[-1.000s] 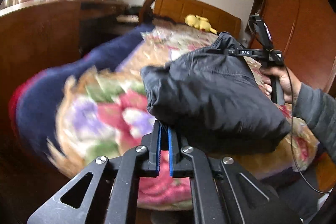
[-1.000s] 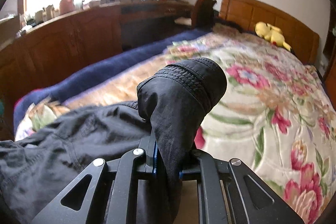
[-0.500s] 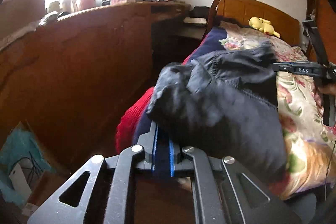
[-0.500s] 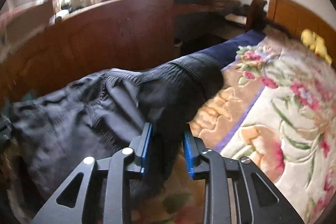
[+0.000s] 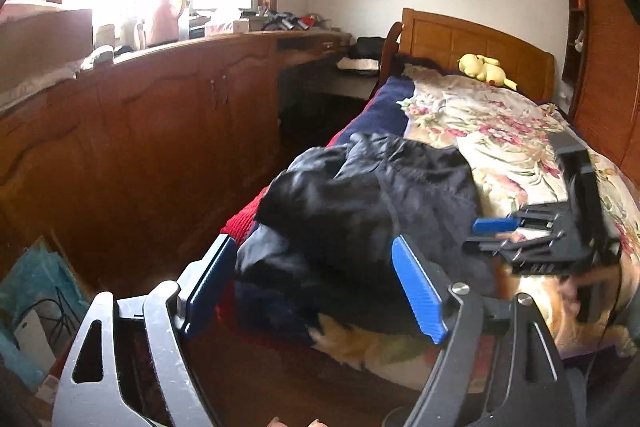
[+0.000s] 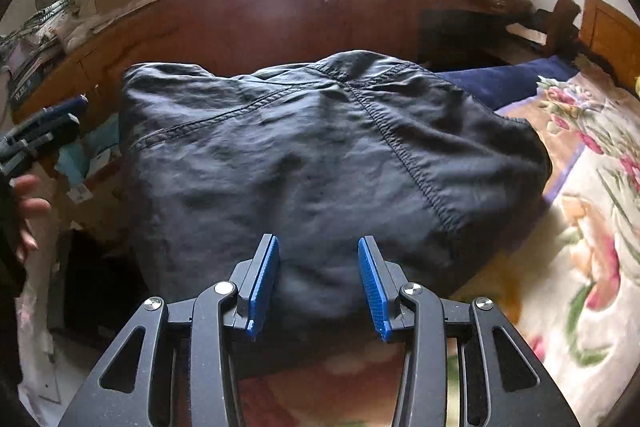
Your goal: Fold large clothes
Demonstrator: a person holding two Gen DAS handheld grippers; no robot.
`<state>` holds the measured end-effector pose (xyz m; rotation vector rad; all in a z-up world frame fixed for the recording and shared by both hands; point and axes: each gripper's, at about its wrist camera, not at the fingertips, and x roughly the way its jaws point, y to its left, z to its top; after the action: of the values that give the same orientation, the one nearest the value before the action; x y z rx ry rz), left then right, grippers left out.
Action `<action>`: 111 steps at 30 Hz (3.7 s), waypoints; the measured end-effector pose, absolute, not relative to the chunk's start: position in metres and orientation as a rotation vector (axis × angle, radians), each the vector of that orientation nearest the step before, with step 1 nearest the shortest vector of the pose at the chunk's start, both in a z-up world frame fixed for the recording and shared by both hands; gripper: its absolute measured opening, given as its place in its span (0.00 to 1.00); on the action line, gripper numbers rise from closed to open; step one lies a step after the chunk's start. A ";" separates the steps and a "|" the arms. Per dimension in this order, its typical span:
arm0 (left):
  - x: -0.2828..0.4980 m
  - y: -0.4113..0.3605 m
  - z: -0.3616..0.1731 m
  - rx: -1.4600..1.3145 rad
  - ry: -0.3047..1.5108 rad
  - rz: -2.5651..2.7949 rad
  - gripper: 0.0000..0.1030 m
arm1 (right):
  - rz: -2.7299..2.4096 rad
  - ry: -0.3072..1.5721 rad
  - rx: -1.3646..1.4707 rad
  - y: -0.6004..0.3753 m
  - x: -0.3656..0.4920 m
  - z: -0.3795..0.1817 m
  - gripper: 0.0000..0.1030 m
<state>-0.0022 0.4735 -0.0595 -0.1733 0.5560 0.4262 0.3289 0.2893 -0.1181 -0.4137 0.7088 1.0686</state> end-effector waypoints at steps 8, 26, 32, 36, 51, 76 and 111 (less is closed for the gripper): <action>0.006 0.442 -0.042 -0.146 0.547 0.410 0.81 | 1.058 0.664 -0.375 0.241 0.308 -0.090 0.42; 0.059 0.293 -0.026 -0.101 0.527 0.215 0.81 | 0.837 0.538 -0.295 0.039 0.231 -0.037 0.71; 0.076 0.241 -0.027 -0.061 0.550 0.166 0.81 | 0.731 0.523 -0.248 -0.019 0.209 -0.032 0.71; 0.085 0.202 -0.032 -0.031 0.558 0.140 0.81 | 0.643 0.517 -0.228 -0.053 0.192 -0.034 0.71; 0.096 0.061 -0.053 -0.051 0.634 -0.111 0.81 | 0.414 0.500 -0.110 -0.150 0.115 -0.027 0.71; 0.034 -0.005 0.045 -0.026 0.417 -0.136 0.81 | 0.230 0.279 0.004 -0.210 -0.009 0.041 0.71; 0.018 -0.001 0.043 -0.038 0.377 -0.090 0.81 | 0.223 0.271 0.007 -0.211 0.001 0.034 0.71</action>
<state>0.0181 -0.0009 0.0431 -0.0378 0.3772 -0.0901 0.0014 -0.2115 0.0340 0.0073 0.2712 0.2228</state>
